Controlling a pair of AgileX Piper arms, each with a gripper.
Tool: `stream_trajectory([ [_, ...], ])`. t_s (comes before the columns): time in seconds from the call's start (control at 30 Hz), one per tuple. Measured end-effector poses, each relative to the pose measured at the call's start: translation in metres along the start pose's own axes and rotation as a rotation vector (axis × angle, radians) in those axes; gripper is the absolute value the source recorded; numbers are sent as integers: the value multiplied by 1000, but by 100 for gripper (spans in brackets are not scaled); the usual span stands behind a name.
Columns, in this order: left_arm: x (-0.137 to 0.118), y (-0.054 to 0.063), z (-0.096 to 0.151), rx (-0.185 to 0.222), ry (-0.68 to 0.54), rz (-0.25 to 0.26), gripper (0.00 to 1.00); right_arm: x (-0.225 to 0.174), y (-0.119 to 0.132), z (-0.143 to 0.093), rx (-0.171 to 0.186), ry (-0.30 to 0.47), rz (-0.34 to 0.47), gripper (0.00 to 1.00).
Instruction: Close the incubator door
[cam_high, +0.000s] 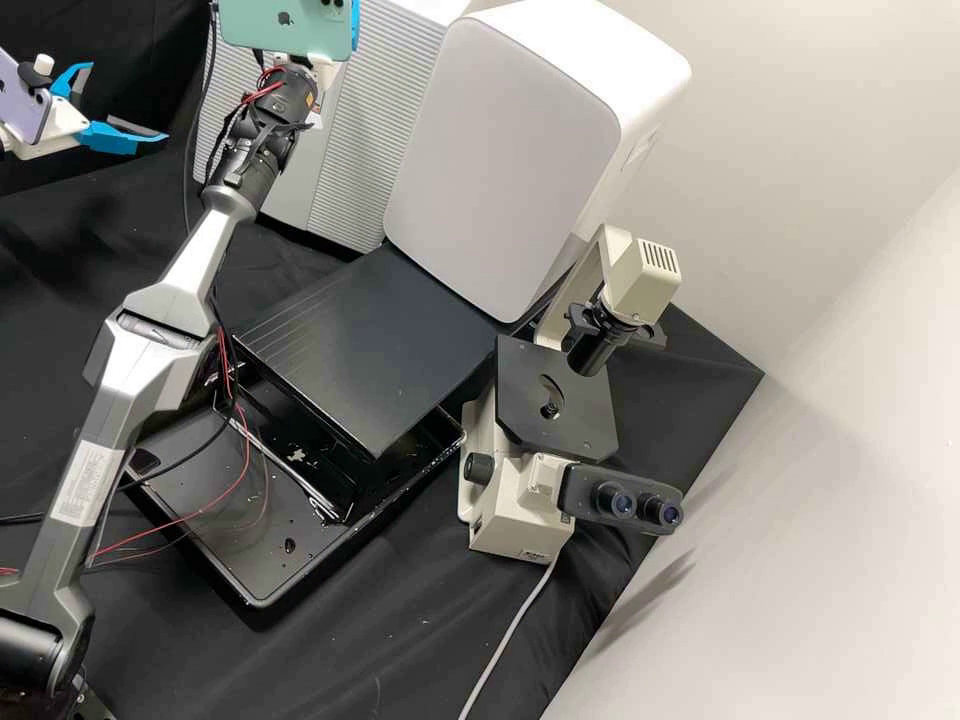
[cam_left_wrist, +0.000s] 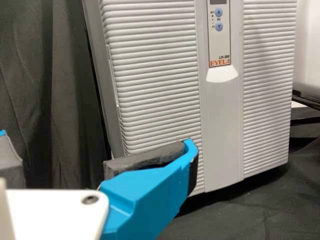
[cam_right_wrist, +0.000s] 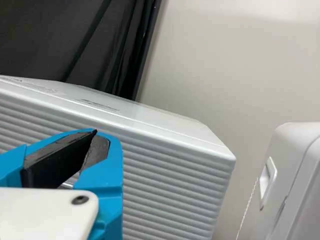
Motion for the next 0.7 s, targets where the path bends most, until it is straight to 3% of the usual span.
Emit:
stream_trajectory([
  [0.17, 0, 0, 0, 0, 0, 0, 100, 0, -5, 5, 13, -16, -22, 0],
  [0.3, 0, 0, 0, 0, 0, 0, 100, 0, 2, 1, 1, 5, -12, 0],
  [0.5, 0, 0, 0, 0, 0, 0, 100, -8, -2, 3, 34, -6, -30, 0],
  [0.63, 0, 0, 0, 0, 0, 0, 100, -28, -1, 12, 5, -97, -10, 0],
  [0.7, 0, 0, 0, 0, 0, 0, 100, -40, 5, 9, -5, -84, 36, 0],
])
